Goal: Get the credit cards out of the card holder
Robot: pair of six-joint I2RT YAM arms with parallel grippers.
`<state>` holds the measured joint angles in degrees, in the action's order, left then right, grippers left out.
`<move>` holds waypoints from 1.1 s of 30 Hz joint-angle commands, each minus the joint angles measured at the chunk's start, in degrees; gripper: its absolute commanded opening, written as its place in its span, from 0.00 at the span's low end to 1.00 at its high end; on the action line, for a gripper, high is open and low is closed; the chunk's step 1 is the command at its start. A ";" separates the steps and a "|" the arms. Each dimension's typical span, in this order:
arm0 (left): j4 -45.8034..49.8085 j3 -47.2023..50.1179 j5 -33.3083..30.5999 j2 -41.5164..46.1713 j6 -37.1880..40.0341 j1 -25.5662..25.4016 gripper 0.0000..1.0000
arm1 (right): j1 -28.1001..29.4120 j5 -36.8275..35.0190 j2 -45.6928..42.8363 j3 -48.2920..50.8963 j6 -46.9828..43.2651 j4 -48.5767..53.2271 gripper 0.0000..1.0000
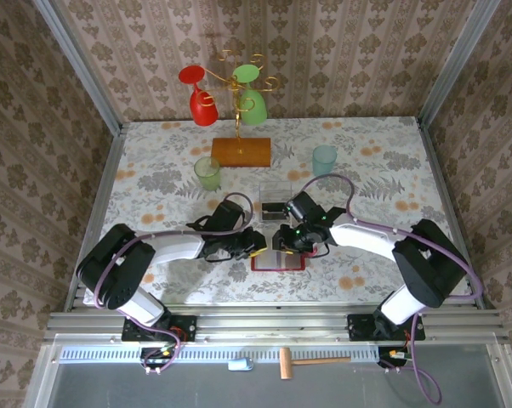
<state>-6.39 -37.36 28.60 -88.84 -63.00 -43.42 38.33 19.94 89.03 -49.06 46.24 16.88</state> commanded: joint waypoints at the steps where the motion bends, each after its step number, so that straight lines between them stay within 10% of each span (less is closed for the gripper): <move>1: 1.94 -2.61 0.95 -0.20 2.04 0.09 0.23 | -1.28 -1.94 -3.34 1.00 -1.39 4.08 0.29; 33: -1.13 -12.55 3.73 -11.78 -0.31 -5.25 0.23 | -10.64 -1.80 -18.71 9.51 -3.69 8.82 0.30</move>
<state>-6.11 -48.12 30.85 -99.33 -62.17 -48.05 28.08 18.39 71.83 -40.40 43.46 23.62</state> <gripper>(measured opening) 0.231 0.296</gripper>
